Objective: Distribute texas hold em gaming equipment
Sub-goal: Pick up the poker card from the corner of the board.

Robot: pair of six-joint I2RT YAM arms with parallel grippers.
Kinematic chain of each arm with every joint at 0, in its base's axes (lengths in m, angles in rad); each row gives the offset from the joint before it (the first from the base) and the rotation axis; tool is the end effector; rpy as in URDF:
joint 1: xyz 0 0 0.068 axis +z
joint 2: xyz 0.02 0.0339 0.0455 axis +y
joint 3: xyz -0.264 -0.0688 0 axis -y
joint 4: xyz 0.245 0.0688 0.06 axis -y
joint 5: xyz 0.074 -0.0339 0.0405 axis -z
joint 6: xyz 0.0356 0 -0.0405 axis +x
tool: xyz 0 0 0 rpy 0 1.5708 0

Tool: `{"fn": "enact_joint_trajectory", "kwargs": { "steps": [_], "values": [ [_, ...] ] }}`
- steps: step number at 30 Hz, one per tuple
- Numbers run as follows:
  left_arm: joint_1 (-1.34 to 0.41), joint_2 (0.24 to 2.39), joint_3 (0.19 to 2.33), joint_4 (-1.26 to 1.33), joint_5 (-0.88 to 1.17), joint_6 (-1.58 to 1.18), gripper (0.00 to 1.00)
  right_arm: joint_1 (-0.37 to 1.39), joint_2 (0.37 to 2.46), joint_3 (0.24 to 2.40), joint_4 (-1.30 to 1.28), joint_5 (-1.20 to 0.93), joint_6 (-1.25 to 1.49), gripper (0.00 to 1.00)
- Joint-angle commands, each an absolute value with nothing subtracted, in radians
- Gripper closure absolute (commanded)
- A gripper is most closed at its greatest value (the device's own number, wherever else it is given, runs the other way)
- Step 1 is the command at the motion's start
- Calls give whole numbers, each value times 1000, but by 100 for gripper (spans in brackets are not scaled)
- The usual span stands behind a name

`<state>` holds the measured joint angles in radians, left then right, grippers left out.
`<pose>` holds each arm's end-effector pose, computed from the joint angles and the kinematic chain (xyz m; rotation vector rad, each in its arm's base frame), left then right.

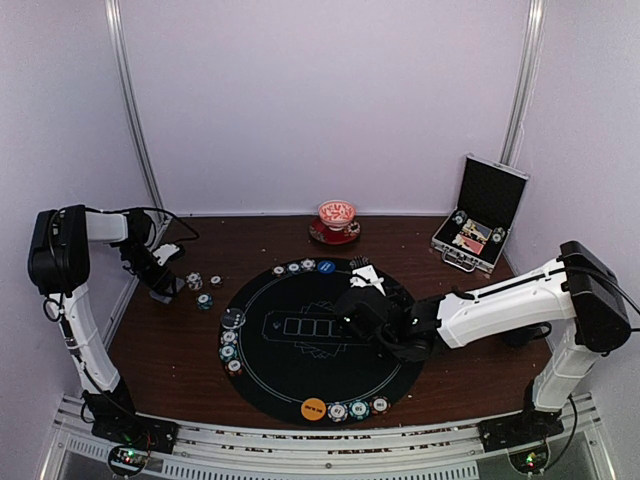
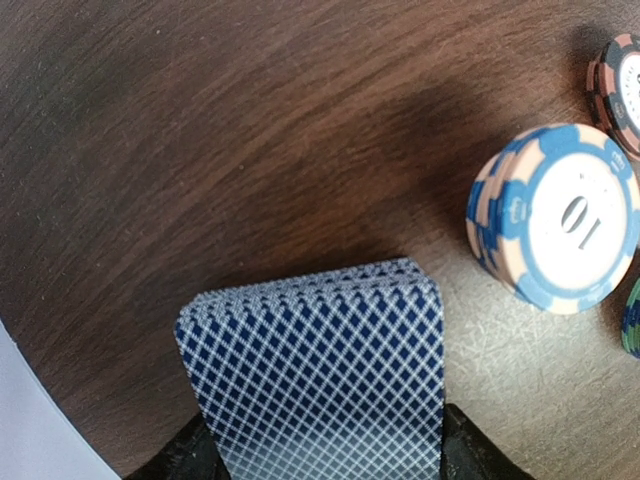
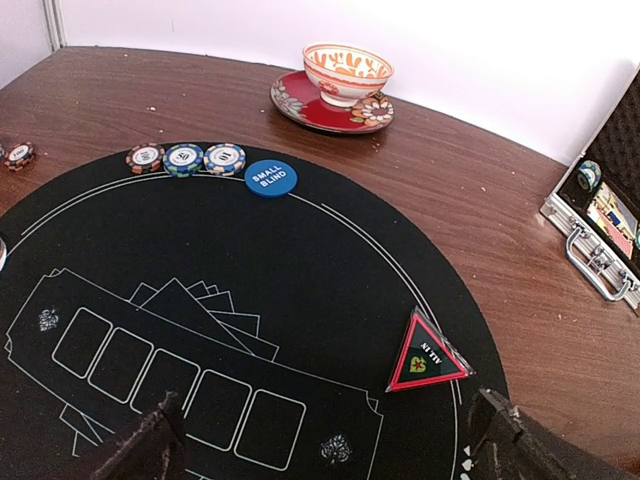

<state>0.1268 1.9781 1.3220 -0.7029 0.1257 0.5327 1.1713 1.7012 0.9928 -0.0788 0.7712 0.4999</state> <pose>0.3758 0.0434 0.1471 0.6035 2.8365 -0.0729 0.1589 0.3125 0.1909 -0.3551 2.0742 0.0709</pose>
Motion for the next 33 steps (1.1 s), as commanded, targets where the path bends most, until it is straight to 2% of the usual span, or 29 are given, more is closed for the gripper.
{"fn": "enact_joint_trajectory", "kwargs": {
  "steps": [1,6,20,33],
  "values": [
    [123,1999,1295,-756,88,530,44,1177,1717,1019,-91,805,493,0],
    [123,1950,1296,-751,113,523,50,1177,1710,1022,-85,793,487,0],
    [127,1878,1289,-762,141,539,49,1183,1684,1052,-76,689,462,0],
    [132,1737,1177,-769,189,596,48,1180,1821,1295,-35,266,552,0]
  ]
}}
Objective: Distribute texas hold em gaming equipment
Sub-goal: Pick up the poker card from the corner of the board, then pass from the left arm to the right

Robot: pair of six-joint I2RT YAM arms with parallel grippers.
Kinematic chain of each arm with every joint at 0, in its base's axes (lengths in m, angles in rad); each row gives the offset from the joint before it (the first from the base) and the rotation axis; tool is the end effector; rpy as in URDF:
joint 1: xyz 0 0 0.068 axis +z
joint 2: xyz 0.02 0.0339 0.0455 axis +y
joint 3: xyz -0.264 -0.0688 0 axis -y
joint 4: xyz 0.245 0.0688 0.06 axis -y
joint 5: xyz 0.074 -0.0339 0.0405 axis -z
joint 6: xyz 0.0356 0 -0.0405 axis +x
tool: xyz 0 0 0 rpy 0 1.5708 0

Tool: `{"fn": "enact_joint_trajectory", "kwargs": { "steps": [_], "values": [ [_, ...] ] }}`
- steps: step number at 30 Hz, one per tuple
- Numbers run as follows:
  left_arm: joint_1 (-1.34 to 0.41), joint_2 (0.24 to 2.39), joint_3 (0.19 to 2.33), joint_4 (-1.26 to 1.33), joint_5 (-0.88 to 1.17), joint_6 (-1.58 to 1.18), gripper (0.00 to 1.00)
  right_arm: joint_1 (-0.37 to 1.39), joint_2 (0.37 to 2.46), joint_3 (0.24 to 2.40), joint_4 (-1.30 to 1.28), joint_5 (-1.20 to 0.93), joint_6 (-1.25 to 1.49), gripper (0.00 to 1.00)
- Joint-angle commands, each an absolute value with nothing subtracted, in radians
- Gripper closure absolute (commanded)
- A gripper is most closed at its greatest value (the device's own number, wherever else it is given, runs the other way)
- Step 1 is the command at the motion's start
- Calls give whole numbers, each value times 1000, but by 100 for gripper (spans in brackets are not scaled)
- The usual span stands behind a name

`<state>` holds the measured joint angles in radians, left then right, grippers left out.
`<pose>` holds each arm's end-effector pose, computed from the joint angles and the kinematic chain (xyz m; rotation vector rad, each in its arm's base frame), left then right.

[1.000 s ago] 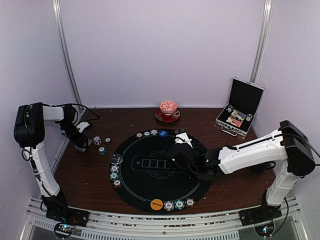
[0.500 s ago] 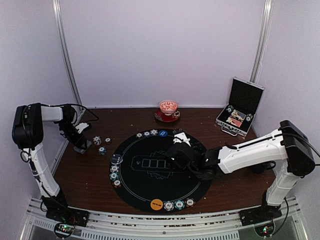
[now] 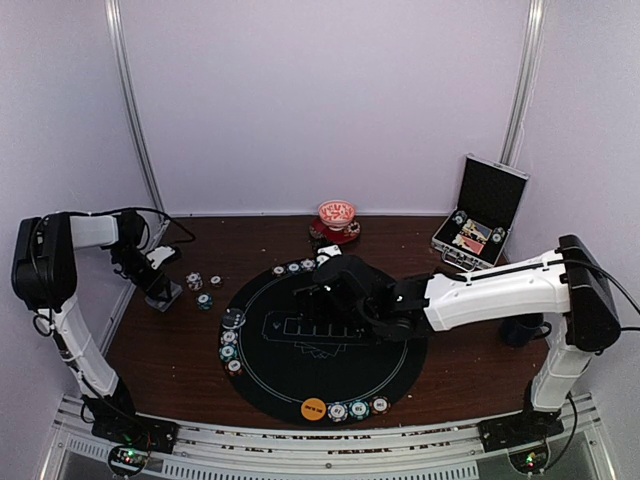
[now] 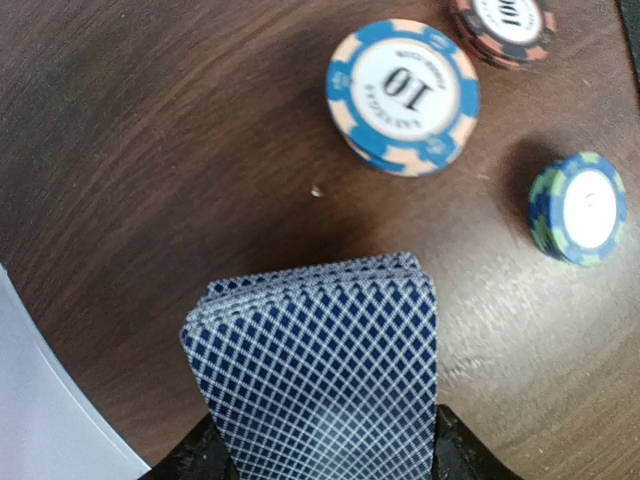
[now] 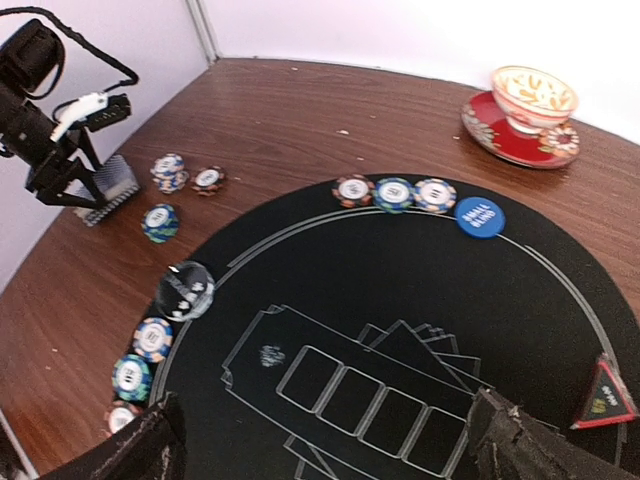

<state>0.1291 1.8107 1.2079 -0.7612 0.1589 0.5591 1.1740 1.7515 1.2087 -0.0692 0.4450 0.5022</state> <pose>0.3389 0.0383 0.1736 0.6403 2.8199 -0.1155 0.1668 0.3585 0.2371 -0.4685 2.1065 0.5039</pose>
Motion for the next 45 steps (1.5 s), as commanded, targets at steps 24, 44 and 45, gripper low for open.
{"fn": "enact_joint_trajectory", "kwargs": {
  "steps": [24,44,45],
  "values": [
    [-137,1407,976,-835,333,588,46,1030,2325,1752,259,-266,944,8],
    [-355,1376,966,-828,305,515,46,1024,2539,1911,406,-476,1115,23],
    [-359,1377,964,-827,304,514,46,1028,2542,1914,406,-483,1113,23]
  ]
}}
